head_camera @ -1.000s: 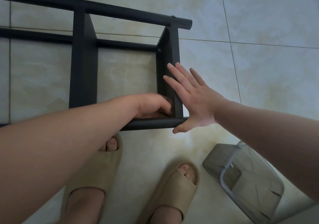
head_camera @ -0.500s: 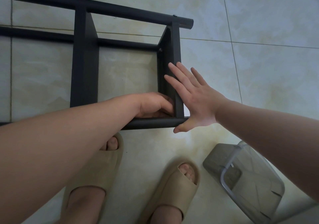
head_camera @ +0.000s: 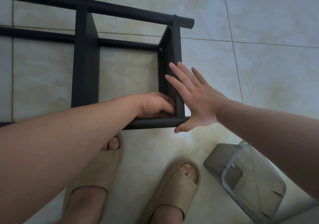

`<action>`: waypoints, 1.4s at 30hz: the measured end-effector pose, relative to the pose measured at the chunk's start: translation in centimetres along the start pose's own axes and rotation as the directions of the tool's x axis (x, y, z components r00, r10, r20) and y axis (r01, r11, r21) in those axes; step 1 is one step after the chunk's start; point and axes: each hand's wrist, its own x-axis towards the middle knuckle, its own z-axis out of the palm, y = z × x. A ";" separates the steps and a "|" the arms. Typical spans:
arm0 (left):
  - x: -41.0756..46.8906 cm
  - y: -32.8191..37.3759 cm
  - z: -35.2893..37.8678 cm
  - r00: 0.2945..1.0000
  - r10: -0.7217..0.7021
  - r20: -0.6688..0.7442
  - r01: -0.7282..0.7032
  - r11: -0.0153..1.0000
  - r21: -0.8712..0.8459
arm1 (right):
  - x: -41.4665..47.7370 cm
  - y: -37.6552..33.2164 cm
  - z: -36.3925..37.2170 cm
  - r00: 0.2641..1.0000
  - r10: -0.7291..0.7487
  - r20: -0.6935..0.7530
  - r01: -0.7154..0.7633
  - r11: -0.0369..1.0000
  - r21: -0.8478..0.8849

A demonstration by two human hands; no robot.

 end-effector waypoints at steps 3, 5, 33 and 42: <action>-0.2 0.2 -0.1 0.999 -0.016 0.043 0.018 0.998 -0.055 | 0.0 0.0 0.0 1.000 0.002 -0.005 -0.002 1.000 0.002; -0.3 0.3 -0.1 0.997 -0.027 0.078 0.035 0.995 -0.096 | 0.0 0.0 0.0 1.000 0.002 -0.008 -0.002 1.000 0.003; -0.5 0.3 0.1 0.997 -0.033 0.066 0.040 0.995 -0.096 | 0.0 -0.1 0.0 1.000 0.000 -0.023 0.000 1.000 0.004; -0.4 0.3 0.3 0.997 -0.015 -0.078 0.023 0.994 0.107 | 0.0 -0.1 0.0 1.000 0.003 -0.015 -0.003 1.000 0.002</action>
